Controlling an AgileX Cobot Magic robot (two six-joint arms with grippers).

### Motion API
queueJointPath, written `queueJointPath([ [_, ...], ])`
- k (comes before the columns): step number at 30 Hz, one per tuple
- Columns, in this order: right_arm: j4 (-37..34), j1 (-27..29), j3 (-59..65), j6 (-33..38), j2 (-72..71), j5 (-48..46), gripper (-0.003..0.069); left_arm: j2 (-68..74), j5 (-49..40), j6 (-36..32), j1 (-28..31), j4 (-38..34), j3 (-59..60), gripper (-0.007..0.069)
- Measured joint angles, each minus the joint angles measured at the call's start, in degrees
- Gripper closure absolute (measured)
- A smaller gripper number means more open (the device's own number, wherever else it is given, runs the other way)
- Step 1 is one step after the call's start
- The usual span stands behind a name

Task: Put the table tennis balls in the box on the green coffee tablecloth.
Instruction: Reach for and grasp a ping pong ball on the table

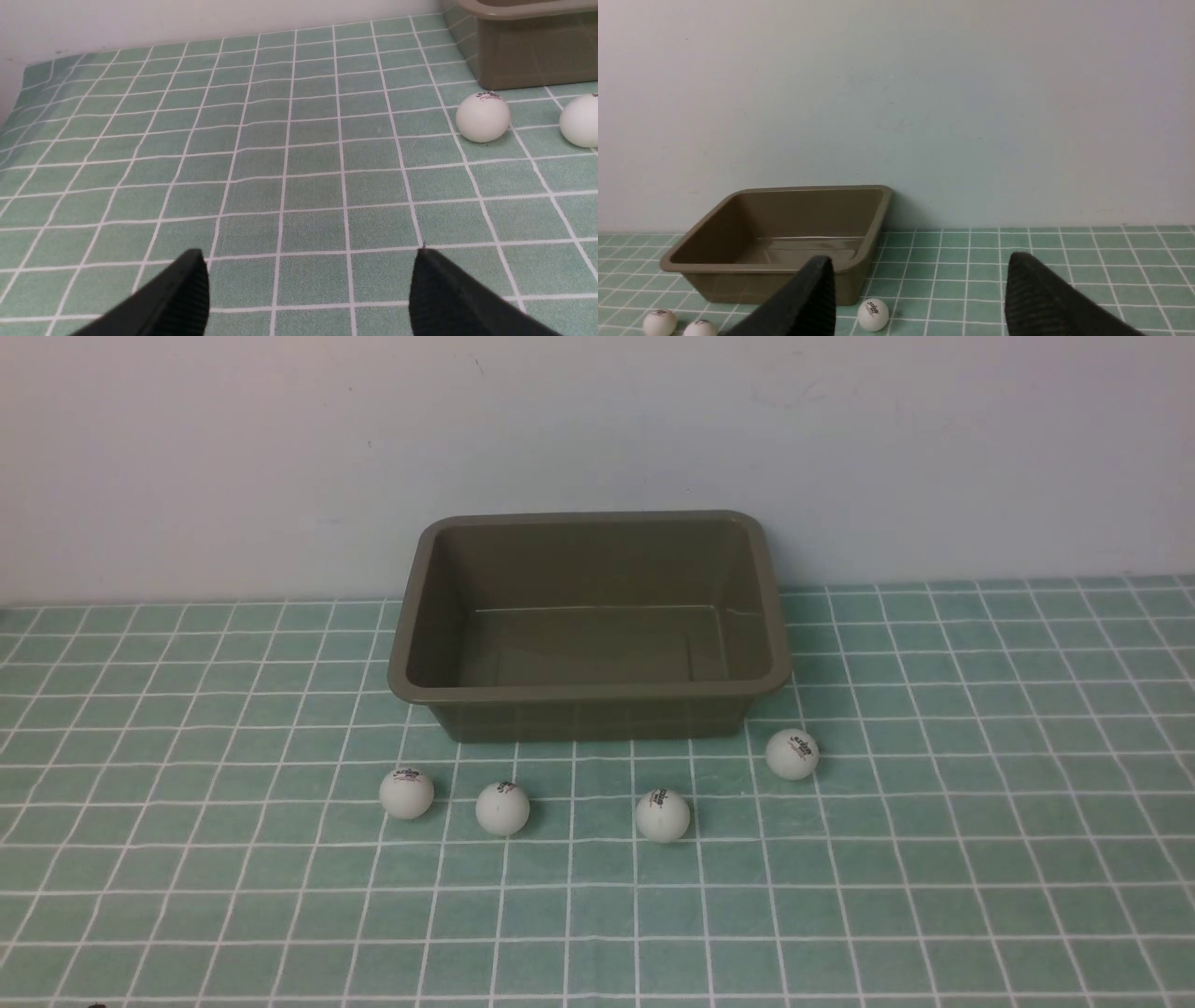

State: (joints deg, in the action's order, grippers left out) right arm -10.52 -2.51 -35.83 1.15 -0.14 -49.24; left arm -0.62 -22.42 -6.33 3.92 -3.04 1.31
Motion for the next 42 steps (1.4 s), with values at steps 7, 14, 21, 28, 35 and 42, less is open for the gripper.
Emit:
queueJointPath([
  [7, -1.1, 0.0, 0.0, 0.0, 0.0, 0.0, 0.0211, 0.0, 0.0, 0.0, 0.0, 0.0, 0.0, 0.0104],
  [14, -1.3, 0.0, 0.0, 0.0, 0.0, 0.0, 0.0211, 0.0, 0.0, 0.0, 0.0, 0.0, 0.0, 0.0104],
  [21, -1.3, 0.0, 0.0, 0.0, 0.0, 0.0, 0.0211, 0.0, 0.0, 0.0, 0.0, 0.0, 0.0, 0.0104],
  [28, -1.3, 0.0, 0.0, 0.0, 0.0, 0.0, 0.0211, 0.0, 0.0, 0.0, 0.0, 0.0, 0.0, 0.0104],
  [35, -1.3, 0.0, 0.0, 0.0, 0.0, 0.0, 0.0211, 0.0, 0.0, 0.0, 0.0, 0.0, 0.0, 0.0104],
  [42, -1.3, 0.0, 0.0, 0.0, 0.0, 0.0, 0.0211, 0.0, 0.0, 0.0, 0.0, 0.0, 0.0, 0.0104],
])
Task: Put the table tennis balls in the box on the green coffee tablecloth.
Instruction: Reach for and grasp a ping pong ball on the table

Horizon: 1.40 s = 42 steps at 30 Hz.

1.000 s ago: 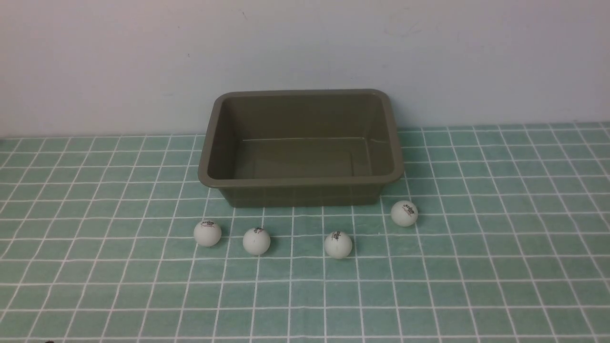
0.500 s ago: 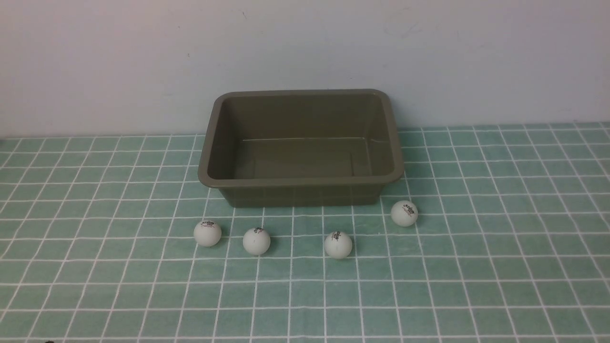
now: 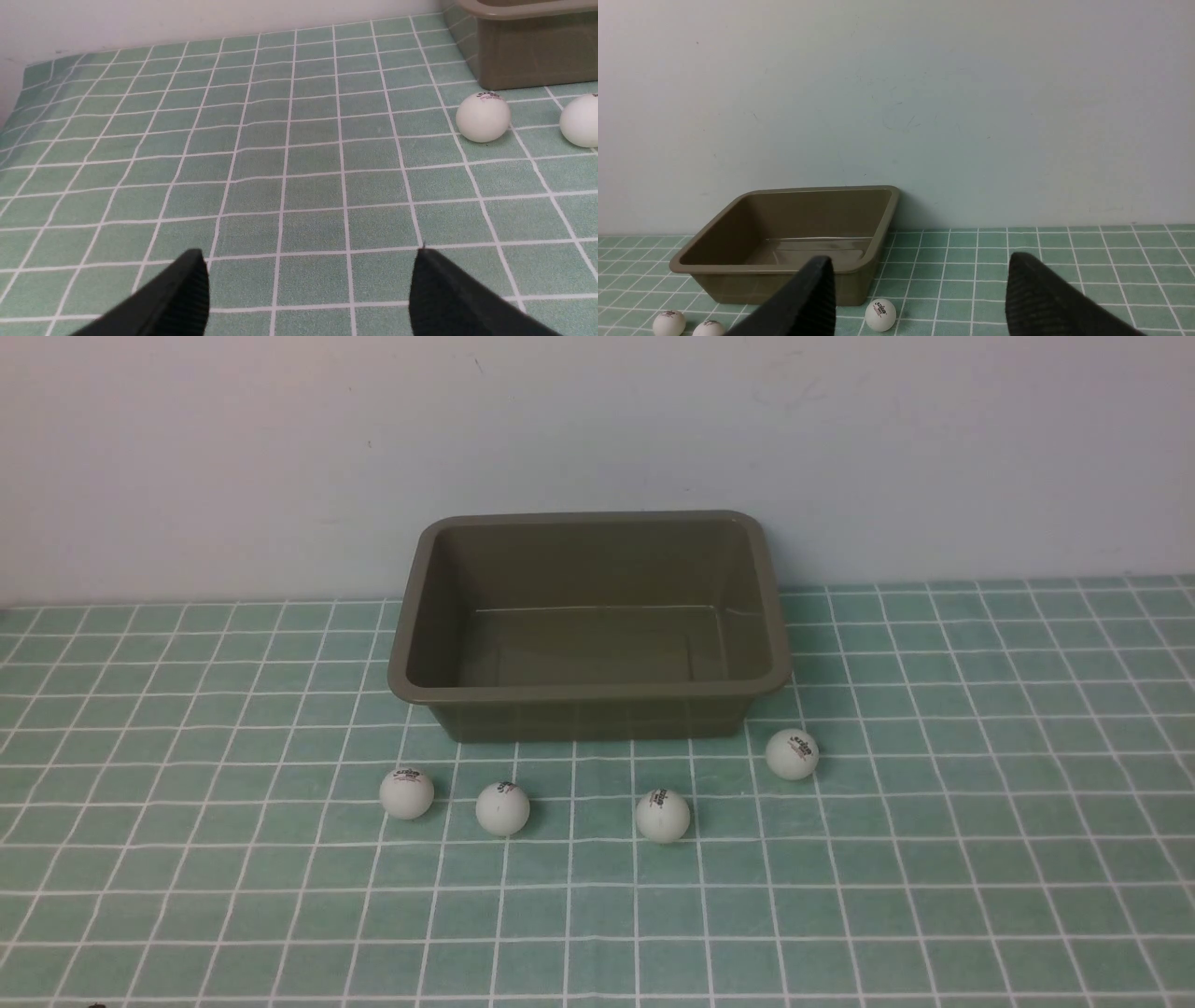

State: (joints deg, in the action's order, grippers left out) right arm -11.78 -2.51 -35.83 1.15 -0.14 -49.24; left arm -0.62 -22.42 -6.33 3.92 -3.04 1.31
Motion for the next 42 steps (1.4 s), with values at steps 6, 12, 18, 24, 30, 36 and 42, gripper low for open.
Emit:
queueJointPath([
  [6, 0.0, 0.0, 0.0, 0.0, 0.0, 0.0, 0.0211, 0.0, 0.0, 0.0, 0.0, 0.0, 0.0, 0.0104],
  [12, 0.0, 0.0, 0.0, 0.0, 0.0, 0.0, 0.0211, 0.0, 0.0, 0.0, 0.0, 0.0, 0.0, 0.0104],
  [18, 0.0, 0.0, 0.0, 0.0, 0.0, 0.0, 0.0211, 0.0, 0.0, 0.0, 0.0, 0.0, 0.0, 0.0104],
  [24, 0.0, 0.0, 0.0, 0.0, 0.0, 0.0, 0.0211, 0.0, 0.0, 0.0, 0.0, 0.0, 0.0, 0.0104],
  [30, -0.2, 0.0, 0.0, 0.0, 0.0, 0.3, 0.0211, 0.0, 0.0, 0.0, 0.0, 0.0, 0.0, 0.0104],
  [36, -2.0, 0.0, 0.0, 0.0, 0.0, 0.4, 0.0211, 0.0, 0.0, 0.0, 0.0, 0.0, 0.0, 0.0104],
  [42, -2.8, 0.0, 0.0, 0.0, 0.0, 0.4, 0.0211, 0.0, 0.0, 0.0, 0.0, 0.0, 0.0, 0.0104],
])
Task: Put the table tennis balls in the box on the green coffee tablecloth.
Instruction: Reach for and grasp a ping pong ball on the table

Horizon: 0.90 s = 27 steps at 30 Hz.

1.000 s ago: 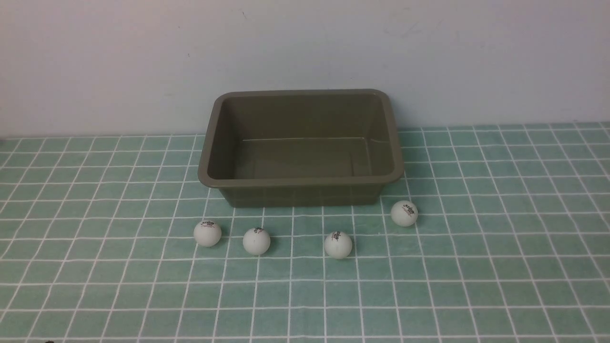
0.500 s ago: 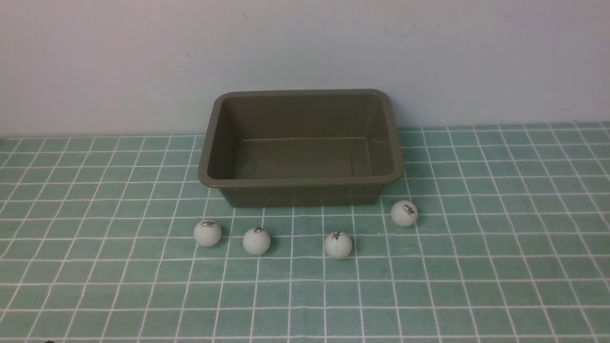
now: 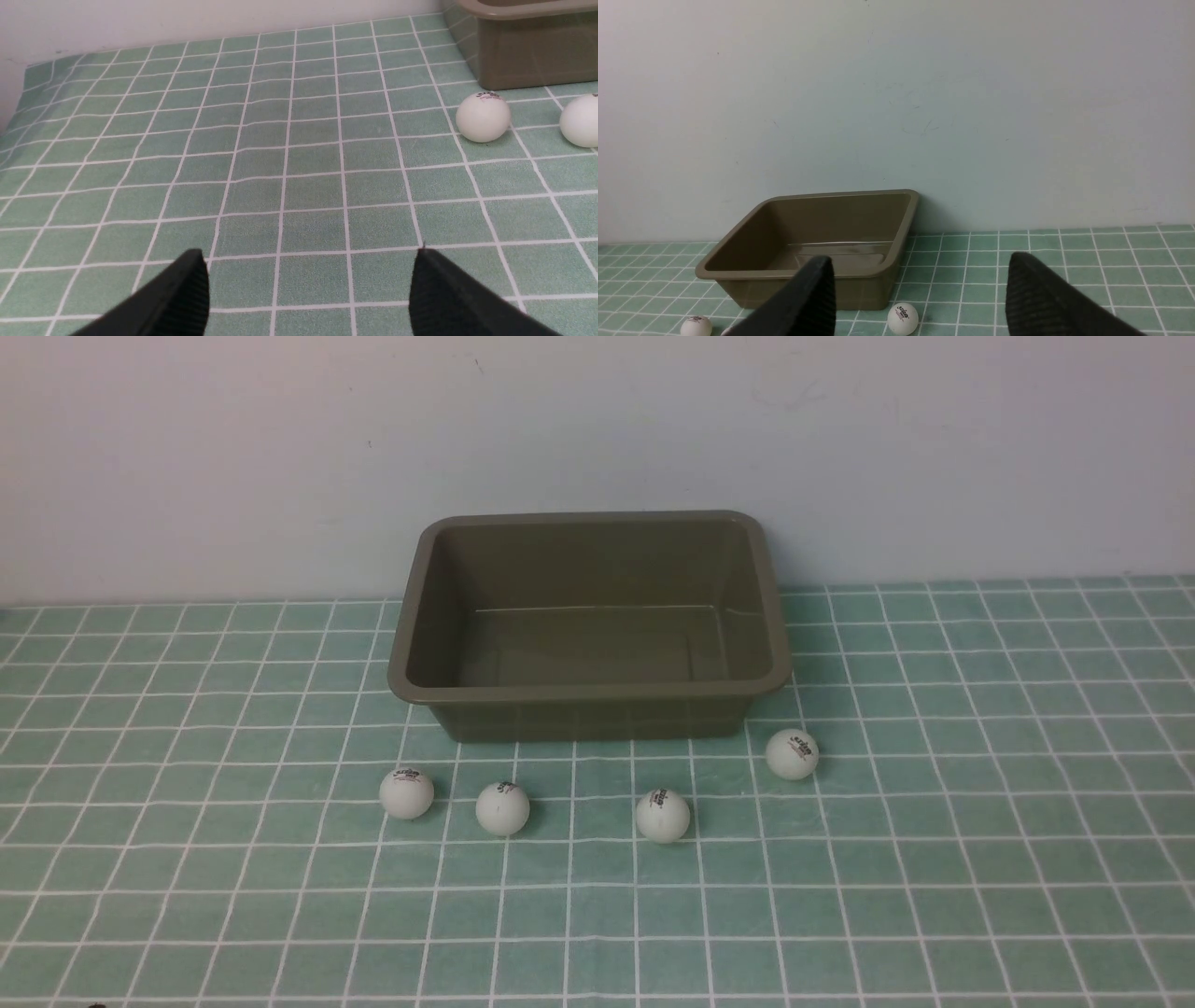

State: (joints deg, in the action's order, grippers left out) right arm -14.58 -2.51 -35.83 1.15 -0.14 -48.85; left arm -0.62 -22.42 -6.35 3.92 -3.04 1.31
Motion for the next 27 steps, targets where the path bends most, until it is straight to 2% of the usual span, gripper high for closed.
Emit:
queueJointPath([
  [8, -0.1, 0.0, 0.0, 0.0, 0.0, -1.3, 0.0211, 0.0, 0.0, 0.0, 0.0, -0.2, 0.0, 0.0104],
  [12, -0.2, 0.0, 0.0, 0.0, 0.0, -3.5, 0.0211, 0.0, 0.8, 0.0, 0.0, -2.6, 0.1, 0.0104],
  [16, -0.2, 0.0, 0.0, 0.0, 0.0, -3.6, 0.0211, 0.0, 4.0, 0.0, 0.0, -7.8, 0.3, 0.0104],
  [22, -0.2, 0.0, 0.0, 0.0, 0.0, -3.6, 0.0211, 0.0, 9.1, 0.0, 0.0, -21.5, 0.3, 0.0104],
  [27, -0.2, 0.0, 0.0, 0.0, 0.0, -3.6, 0.0211, 0.0, 10.8, 0.0, 0.0, -27.3, 0.3, 0.0104],
])
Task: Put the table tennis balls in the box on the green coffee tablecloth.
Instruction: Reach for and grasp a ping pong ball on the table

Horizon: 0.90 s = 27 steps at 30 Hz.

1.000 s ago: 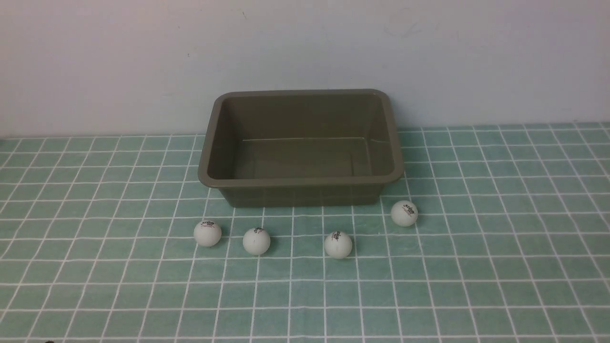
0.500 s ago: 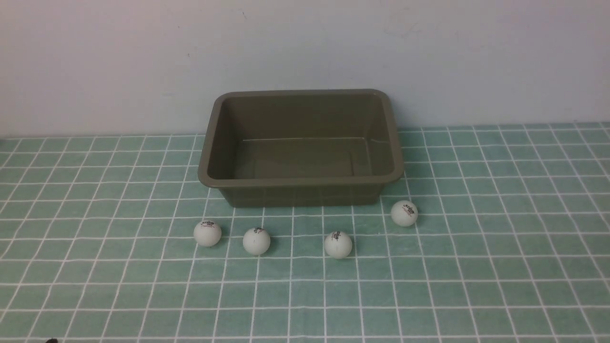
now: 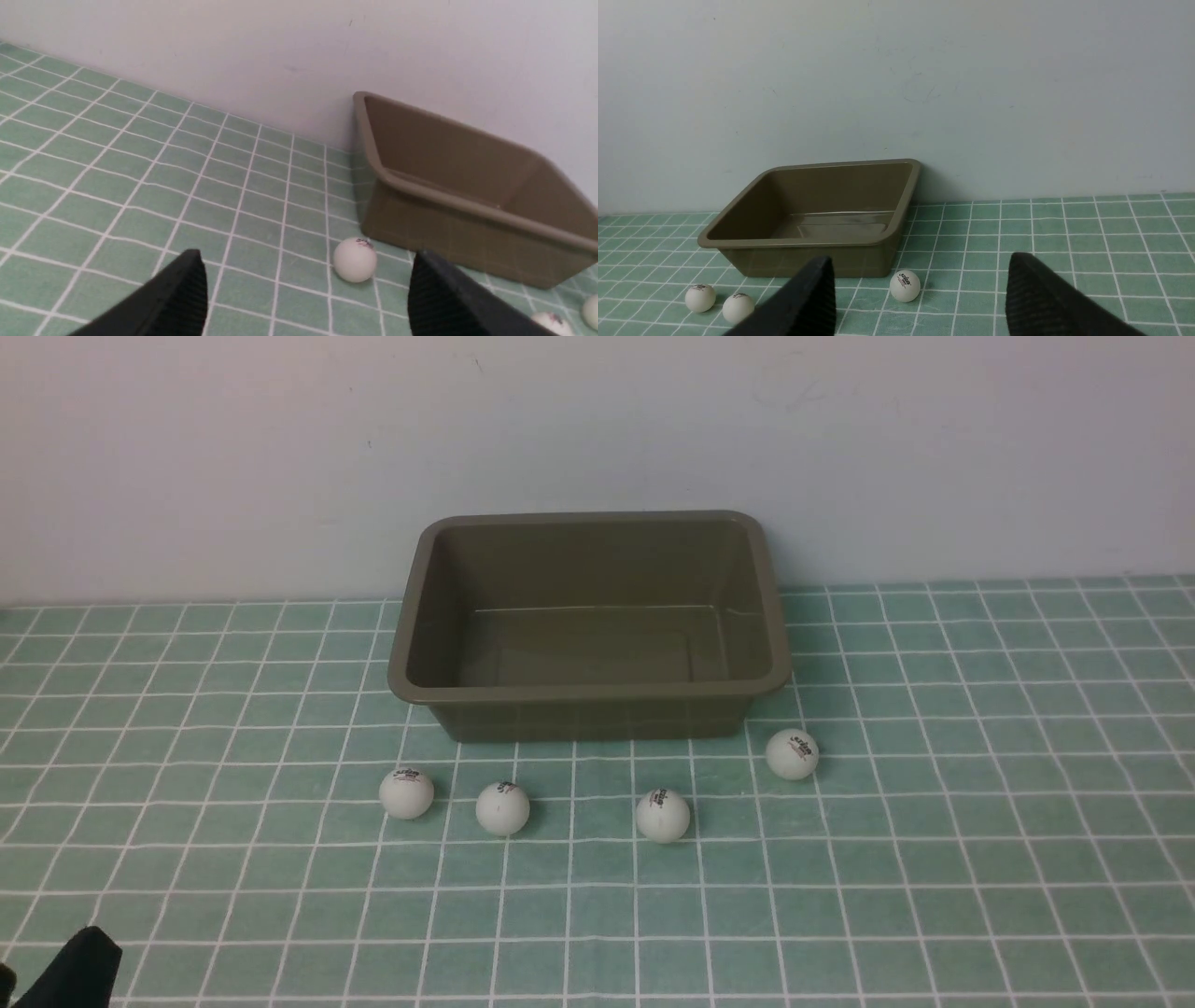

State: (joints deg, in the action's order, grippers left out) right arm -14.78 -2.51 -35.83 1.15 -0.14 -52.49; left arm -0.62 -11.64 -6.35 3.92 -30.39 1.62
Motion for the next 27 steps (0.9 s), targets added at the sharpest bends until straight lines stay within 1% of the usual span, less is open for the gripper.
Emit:
queueJointPath([
  [3, 0.0, 0.0, 0.0, 0.0, 0.0, 0.0, 0.0211, 0.0, 0.1, 0.0, 0.0, -3.0, 0.0, 0.0104],
  [7, 0.0, 0.0, 0.0, 0.0, 0.0, 0.0, 0.0211, 0.0, 0.1, 0.0, 0.0, -4.8, 0.0, 0.0104],
  [14, 0.0, 0.0, 0.0, 0.0, 0.0, 0.0, 0.0211, 0.0, 0.1, 0.0, 0.0, -5.5, 0.0, 0.0104],
  [21, 0.0, 0.0, 0.0, 0.0, 0.0, 0.0, 0.0211, 0.0, 0.1, 0.0, 0.0, -8.8, 0.0, 0.0104],
  [27, 0.0, 0.0, 0.0, 0.0, 0.0, 0.0, 0.0211, 0.0, 0.1, -0.1, 0.0, -9.5, 0.0, 0.0104],
])
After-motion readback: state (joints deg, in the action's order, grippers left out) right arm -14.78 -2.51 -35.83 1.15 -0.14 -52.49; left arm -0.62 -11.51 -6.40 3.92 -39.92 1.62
